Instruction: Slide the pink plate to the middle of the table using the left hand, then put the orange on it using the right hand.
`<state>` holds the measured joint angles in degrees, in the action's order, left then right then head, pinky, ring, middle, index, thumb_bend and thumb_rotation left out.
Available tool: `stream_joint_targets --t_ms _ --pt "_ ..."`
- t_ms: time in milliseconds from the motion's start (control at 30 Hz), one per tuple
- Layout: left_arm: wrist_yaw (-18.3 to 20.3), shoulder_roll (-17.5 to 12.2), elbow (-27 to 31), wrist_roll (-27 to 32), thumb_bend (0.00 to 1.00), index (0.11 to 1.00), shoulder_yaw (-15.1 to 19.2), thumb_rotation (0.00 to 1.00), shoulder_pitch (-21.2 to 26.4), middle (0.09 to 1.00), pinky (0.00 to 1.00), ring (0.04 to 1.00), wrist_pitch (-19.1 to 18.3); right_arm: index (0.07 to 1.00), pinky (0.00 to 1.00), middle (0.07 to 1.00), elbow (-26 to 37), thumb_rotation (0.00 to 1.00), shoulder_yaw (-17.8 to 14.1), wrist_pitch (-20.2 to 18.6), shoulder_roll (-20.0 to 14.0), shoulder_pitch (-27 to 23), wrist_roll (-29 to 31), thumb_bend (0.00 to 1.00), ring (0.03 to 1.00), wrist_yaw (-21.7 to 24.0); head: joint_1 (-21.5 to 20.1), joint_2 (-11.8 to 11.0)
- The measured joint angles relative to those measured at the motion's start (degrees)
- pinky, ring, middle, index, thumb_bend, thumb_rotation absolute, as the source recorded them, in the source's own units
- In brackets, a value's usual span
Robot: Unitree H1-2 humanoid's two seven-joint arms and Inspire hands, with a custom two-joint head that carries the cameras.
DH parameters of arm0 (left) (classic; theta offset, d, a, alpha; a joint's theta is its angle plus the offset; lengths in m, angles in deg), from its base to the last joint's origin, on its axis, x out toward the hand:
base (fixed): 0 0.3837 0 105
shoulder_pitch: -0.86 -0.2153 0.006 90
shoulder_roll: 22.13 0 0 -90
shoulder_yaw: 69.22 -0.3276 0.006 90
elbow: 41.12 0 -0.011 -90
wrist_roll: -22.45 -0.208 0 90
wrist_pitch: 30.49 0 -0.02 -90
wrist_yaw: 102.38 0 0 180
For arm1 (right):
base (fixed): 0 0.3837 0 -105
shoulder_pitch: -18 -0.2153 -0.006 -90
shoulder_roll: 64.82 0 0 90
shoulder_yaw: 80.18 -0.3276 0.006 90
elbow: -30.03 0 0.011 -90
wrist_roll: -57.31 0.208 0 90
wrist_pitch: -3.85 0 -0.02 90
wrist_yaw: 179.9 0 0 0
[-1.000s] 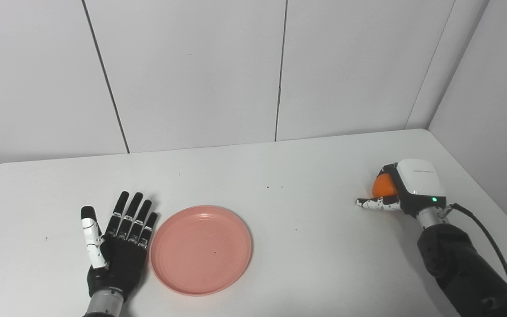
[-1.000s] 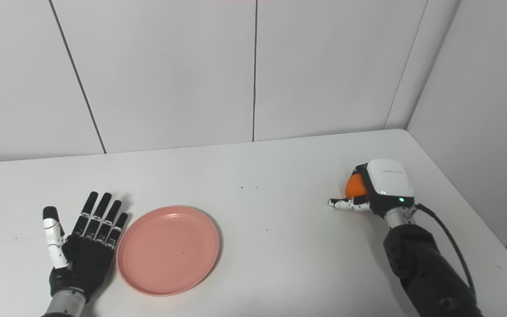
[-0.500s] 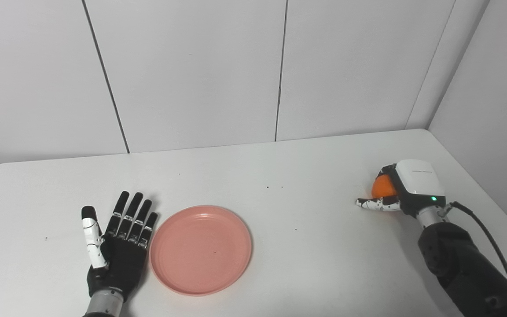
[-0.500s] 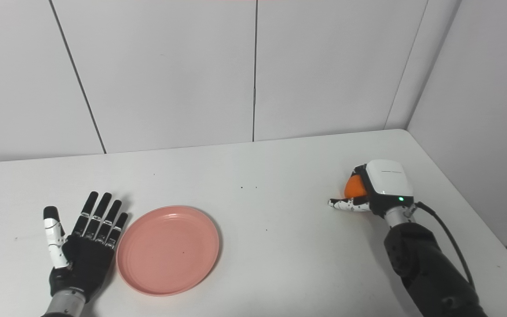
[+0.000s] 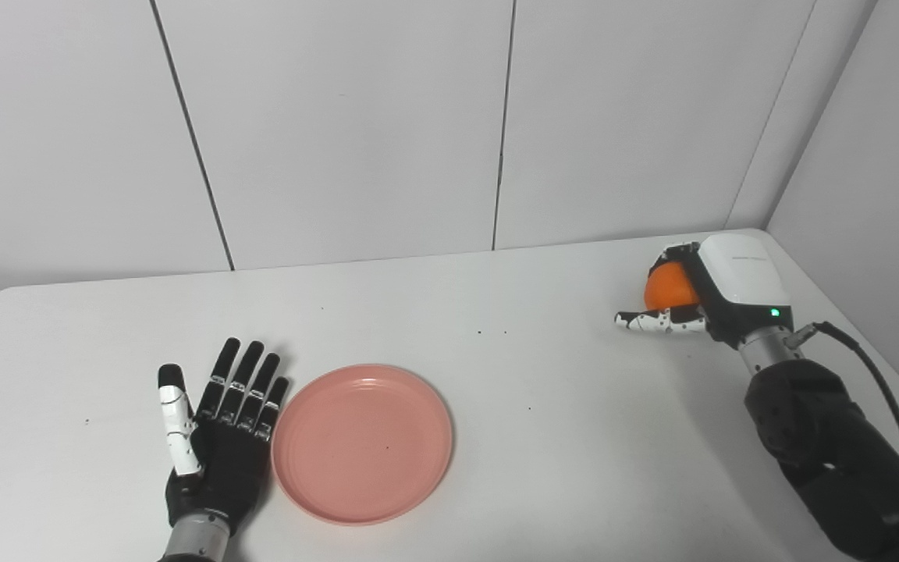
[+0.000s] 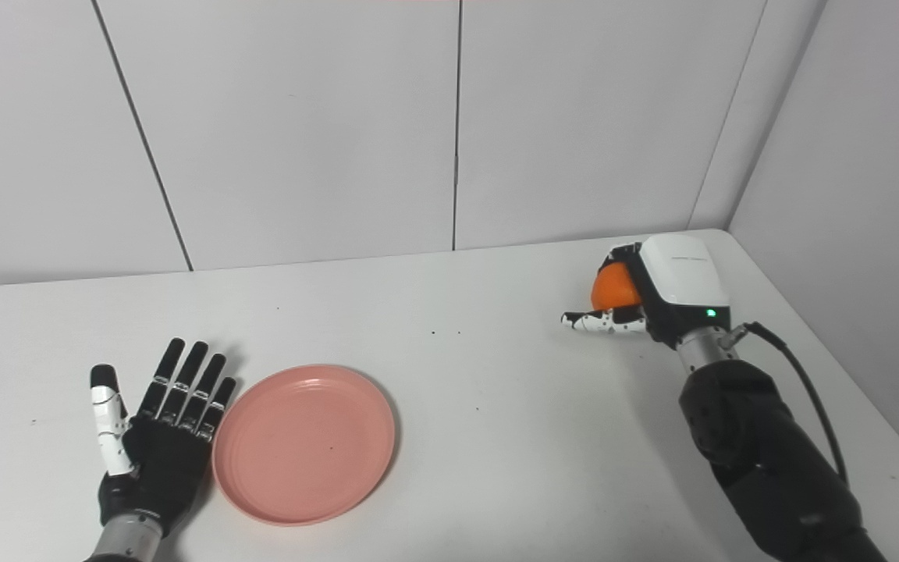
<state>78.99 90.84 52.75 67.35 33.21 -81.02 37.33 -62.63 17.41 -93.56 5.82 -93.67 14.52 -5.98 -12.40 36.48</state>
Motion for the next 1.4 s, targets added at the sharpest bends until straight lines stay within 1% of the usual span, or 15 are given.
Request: stream_joint_targets --t_ms 100,167,200,233,267,333,467,567,733,867,1033,1200,1300,1367,1400 --pt "0.0 1.06 0.0 -0.95 0.76 0.848 -0.46 0.65 -0.19 0.816 1.0 0.889 0.53 0.225 0.07 0.177 2.5 0.46 -0.54 0.66 -0.02 -0.82 0.08 0.57 0.118 0.77 2.28 -0.26" --pt "0.0 1.56 -0.03 -1.41 0.76 0.847 -1.07 0.66 -0.35 0.809 1.0 0.885 0.9 0.226 0.08 0.186 4.02 0.46 -0.7 1.22 0.08 -0.85 0.22 0.57 0.126 0.97 2.29 -0.26" --pt "0.0 1.69 -0.05 -1.94 0.76 0.846 -1.35 0.66 -0.45 0.806 1.0 0.884 1.11 0.225 0.08 0.188 4.41 0.47 -0.77 1.58 0.22 -0.84 0.44 0.57 0.128 0.98 3.95 -0.26" --pt "0.0 1.86 -0.06 -2.36 0.76 0.848 -1.5 0.65 -0.51 0.809 1.0 0.885 1.36 0.224 0.08 0.188 4.92 0.44 -0.92 1.81 0.46 -0.81 0.79 0.56 0.127 0.98 5.27 -0.35" --pt "0.0 2.06 -0.1 -2.51 0.76 0.851 -1.53 0.65 -0.58 0.813 1.0 0.887 1.58 0.223 0.08 0.188 5.39 0.43 -1.11 2.32 0.68 -0.8 1.16 0.55 0.125 0.91 5.28 -0.35" --pt "0.0 2.56 -0.2 -2.98 0.76 0.855 -1.81 0.66 -0.66 0.821 1.0 0.884 1.87 0.223 0.08 0.189 5.93 0.44 -1.4 4.55 0.79 -0.8 1.67 0.55 0.126 0.64 7.3 -0.53" --pt "0.0 2.61 -0.38 -3.73 0.75 0.854 -2.38 0.67 -0.77 0.815 1.0 0.881 2.73 0.225 0.08 0.19 7.16 0.42 -1.53 8.07 1.67 -0.89 1.89 0.55 0.127 0.29 9.14 -0.79" --pt "0.0 2.64 -0.7 -3.8 0.75 0.834 -2.67 0.66 -0.77 0.805 1.0 0.884 3.31 0.222 0.08 0.188 7.22 0.43 -1.84 9.64 3.01 -0.99 2.17 0.55 0.123 0.17 10.37 -1.05" --pt "0.51 2.67 -2.31 -4.38 0.75 0.819 -3.47 0.66 -0.76 0.802 1.0 0.89 6.2 0.229 0.09 0.194 7.31 0.36 -1.84 13.54 5.04 -1.59 2.6 0.55 0.129 -0.21 12.66 -1.76" --pt "0.96 2.68 -3.04 -4.38 0.76 0.809 -3.82 0.65 -0.76 0.799 1.0 0.882 7.74 0.235 0.09 0.197 7.34 0.36 -1.48 13.93 6.76 -2.47 2.07 0.55 0.13 -0.16 13.28 -1.76" --pt "0.95 2.68 -3.08 -4.38 0.75 0.806 -3.8 0.65 -0.75 0.793 1.0 0.873 7.81 0.276 0.09 0.209 7.87 0.4 0.46 13.92 9.87 -2.88 1.07 0.55 0.139 1.86 12.93 -1.93" --pt "0.96 2.68 -3.15 -4.37 0.75 0.81 -3.79 0.65 -0.75 0.797 1.0 0.878 7.85 0.257 0.09 0.208 8.76 0.39 2.06 13.93 12.91 -3.98 1.01 0.56 0.14 3.77 12.84 -2.02" --pt "0.96 2.68 -3.22 -4.35 0.76 0.811 -3.81 0.64 -0.74 0.797 1.0 0.878 7.97 0.283 0.1 0.213 9.17 0.36 2.63 13.93 13.99 -4.85 0.91 0.56 0.145 3.84 12.84 -1.93" --pt "0.96 2.68 -3.24 -4.35 0.76 0.813 -3.82 0.64 -0.73 0.796 1.0 0.879 7.98 0.287 0.1 0.215 9.16 0.37 3.35 13.93 14.68 -5.29 0.86 0.55 0.146 4.12 12.75 -1.85" --pt "0.96 2.68 -3.24 -4.35 0.76 0.813 -3.85 0.64 -0.72 0.797 1.0 0.877 7.98 0.3 0.1 0.224 9.16 0.39 3.82 13.93 15.03 -5.37 0.73 0.56 0.154 4.25 12.58 -1.93"
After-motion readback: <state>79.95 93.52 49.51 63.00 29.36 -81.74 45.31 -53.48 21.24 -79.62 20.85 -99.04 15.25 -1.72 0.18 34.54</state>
